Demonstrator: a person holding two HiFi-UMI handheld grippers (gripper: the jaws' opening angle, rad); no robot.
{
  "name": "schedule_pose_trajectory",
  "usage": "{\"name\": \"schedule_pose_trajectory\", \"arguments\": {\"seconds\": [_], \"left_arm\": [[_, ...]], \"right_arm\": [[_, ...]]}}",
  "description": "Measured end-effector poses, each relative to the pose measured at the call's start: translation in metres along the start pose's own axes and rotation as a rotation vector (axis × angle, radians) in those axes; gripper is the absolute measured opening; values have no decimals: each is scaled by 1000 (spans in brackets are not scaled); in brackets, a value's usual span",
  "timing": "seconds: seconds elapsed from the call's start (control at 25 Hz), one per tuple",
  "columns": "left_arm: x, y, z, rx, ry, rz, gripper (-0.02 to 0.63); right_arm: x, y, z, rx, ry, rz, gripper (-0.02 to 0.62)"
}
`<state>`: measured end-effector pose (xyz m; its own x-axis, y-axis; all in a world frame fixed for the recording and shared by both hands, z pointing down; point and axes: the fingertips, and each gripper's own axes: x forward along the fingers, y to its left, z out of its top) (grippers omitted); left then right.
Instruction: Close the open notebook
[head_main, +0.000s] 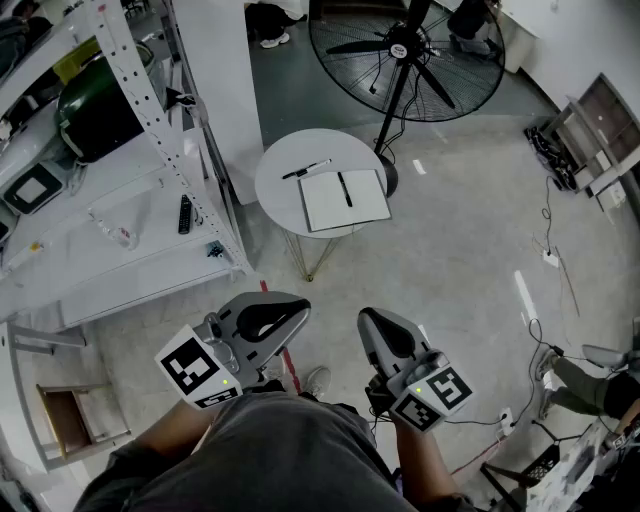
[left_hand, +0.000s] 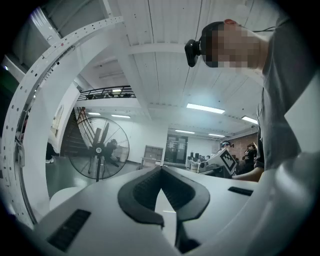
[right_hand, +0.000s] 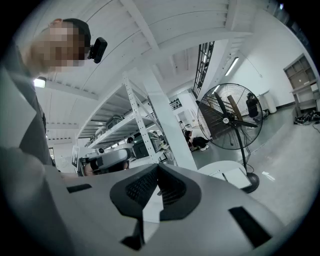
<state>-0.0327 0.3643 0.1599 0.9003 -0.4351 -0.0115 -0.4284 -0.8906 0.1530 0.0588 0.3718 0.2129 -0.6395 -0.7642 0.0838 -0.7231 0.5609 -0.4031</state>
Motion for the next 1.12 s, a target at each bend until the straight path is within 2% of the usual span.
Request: {"name": "schedule_pose_trajectory", "arguments": {"seconds": [0.64, 0.76, 1.12], "left_arm": [[8, -20, -18, -20, 23, 19, 12], [12, -26, -19, -5, 10, 22, 12], [21, -41, -26, 1, 40, 34, 12]], "right_arm": [[-21, -11, -7, 23, -13, 0, 21], [-28, -12, -9, 29, -15, 10, 21], [-46, -22, -12, 60, -25, 30, 21]]}}
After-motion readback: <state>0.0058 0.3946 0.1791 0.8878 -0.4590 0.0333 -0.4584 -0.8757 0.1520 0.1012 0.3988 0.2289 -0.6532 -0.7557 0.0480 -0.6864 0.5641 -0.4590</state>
